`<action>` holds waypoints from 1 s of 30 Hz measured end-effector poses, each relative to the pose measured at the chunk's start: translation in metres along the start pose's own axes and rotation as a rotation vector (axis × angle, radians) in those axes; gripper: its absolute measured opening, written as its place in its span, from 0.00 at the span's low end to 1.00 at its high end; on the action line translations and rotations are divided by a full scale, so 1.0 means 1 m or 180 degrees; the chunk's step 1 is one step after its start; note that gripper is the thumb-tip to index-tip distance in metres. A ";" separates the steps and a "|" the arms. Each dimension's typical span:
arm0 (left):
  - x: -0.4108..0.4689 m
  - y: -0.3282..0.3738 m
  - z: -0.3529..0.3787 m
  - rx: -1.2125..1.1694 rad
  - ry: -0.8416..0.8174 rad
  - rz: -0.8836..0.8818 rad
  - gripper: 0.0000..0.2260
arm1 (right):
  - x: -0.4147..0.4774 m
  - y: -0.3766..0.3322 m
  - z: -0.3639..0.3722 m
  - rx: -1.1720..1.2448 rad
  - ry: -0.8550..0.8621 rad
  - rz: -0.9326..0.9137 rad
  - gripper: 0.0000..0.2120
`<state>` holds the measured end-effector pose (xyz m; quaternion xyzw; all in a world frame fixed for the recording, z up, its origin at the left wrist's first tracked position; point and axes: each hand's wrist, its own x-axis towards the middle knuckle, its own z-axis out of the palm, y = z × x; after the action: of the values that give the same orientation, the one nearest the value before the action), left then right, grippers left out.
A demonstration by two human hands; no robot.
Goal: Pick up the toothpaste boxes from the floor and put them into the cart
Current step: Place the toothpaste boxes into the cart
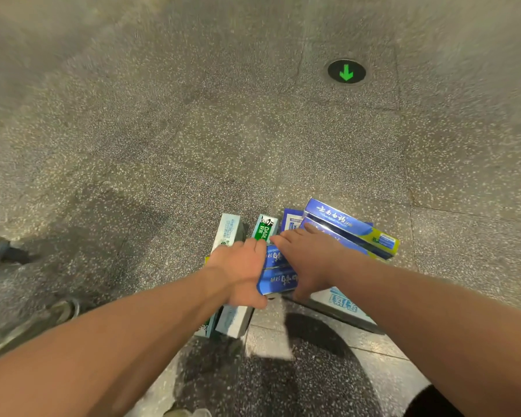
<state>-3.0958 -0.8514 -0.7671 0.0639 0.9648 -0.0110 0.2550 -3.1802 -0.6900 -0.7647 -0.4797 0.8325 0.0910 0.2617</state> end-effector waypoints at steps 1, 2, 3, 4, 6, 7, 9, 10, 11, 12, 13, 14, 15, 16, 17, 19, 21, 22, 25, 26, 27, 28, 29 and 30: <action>0.001 0.000 0.000 0.0003 0.0012 0.0013 0.36 | 0.000 0.000 0.001 0.0004 0.0016 0.0013 0.57; 0.002 0.000 -0.001 -0.0007 0.0020 0.0025 0.35 | -0.001 0.001 0.002 0.0019 0.0034 0.0029 0.55; 0.003 -0.001 -0.001 -0.0031 0.0017 0.0033 0.35 | -0.001 0.001 0.003 0.0038 0.0060 0.0039 0.54; 0.003 -0.001 -0.001 -0.0059 0.0009 0.0039 0.35 | -0.002 0.001 0.004 0.0048 0.0077 0.0047 0.54; 0.003 -0.001 -0.001 -0.0074 -0.0010 0.0041 0.36 | -0.002 0.000 0.005 0.0008 0.0053 0.0067 0.56; 0.003 -0.001 0.000 -0.0063 -0.0006 0.0037 0.36 | 0.000 -0.001 0.005 -0.0032 0.0022 0.0085 0.58; 0.004 -0.001 0.002 -0.0001 -0.0014 0.0026 0.38 | 0.002 -0.003 0.006 -0.0087 -0.0024 0.0128 0.58; 0.004 -0.002 0.003 0.0049 -0.0012 0.0027 0.39 | 0.003 -0.004 0.006 -0.0104 -0.0019 0.0136 0.56; 0.005 -0.003 0.004 0.0107 0.0000 0.0038 0.39 | 0.004 -0.004 0.006 -0.0125 -0.0001 0.0133 0.53; 0.006 -0.004 0.006 0.0134 0.0032 0.0042 0.38 | 0.005 -0.004 0.006 -0.0147 0.0007 0.0127 0.50; 0.007 -0.004 0.007 0.0135 0.0048 0.0036 0.36 | 0.005 -0.004 0.006 -0.0163 0.0006 0.0121 0.48; 0.008 -0.005 0.009 0.0130 0.0058 0.0025 0.34 | 0.006 -0.004 0.005 -0.0169 0.0012 0.0121 0.46; 0.009 -0.006 0.009 0.0099 0.0058 0.0014 0.32 | 0.006 -0.004 0.004 -0.0148 0.0023 0.0128 0.45; 0.009 -0.006 0.008 0.0062 0.0056 0.0012 0.32 | 0.004 -0.004 0.002 -0.0109 0.0029 0.0152 0.45; 0.009 -0.007 0.006 0.0058 0.0081 0.0020 0.31 | 0.001 -0.004 0.000 -0.0072 0.0066 0.0181 0.45; 0.005 -0.009 -0.007 0.0050 0.0182 0.0042 0.28 | -0.009 -0.007 -0.011 -0.0086 0.0166 0.0240 0.45; -0.013 -0.009 -0.034 -0.0146 0.0138 0.0030 0.27 | -0.025 -0.012 -0.038 -0.0105 0.0141 0.0302 0.44; -0.024 -0.010 -0.051 -0.0190 0.0110 0.0039 0.27 | -0.037 -0.016 -0.054 -0.0114 0.0128 0.0324 0.44; -0.068 -0.015 -0.113 -0.0217 0.0121 0.0145 0.29 | -0.073 -0.031 -0.116 -0.0149 0.0108 0.0353 0.40; -0.083 -0.019 -0.134 -0.0258 0.0125 0.0150 0.30 | -0.086 -0.038 -0.141 -0.0129 0.0122 0.0372 0.39; -0.098 -0.023 -0.156 -0.0299 0.0144 0.0152 0.31 | -0.099 -0.045 -0.166 -0.0114 0.0131 0.0380 0.39; -0.114 -0.027 -0.178 -0.0345 0.0135 0.0152 0.33 | -0.113 -0.053 -0.193 -0.0107 0.0127 0.0379 0.40; -0.132 -0.030 -0.204 -0.0389 0.0128 0.0151 0.35 | -0.128 -0.061 -0.223 -0.0102 0.0131 0.0378 0.41; -0.150 -0.034 -0.230 -0.0435 0.0125 0.0130 0.37 | -0.144 -0.070 -0.254 -0.0106 0.0132 0.0379 0.42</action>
<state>-3.0834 -0.8901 -0.4937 0.0662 0.9666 0.0613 0.2399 -3.1516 -0.7211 -0.4676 -0.4354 0.8632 0.1102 0.2304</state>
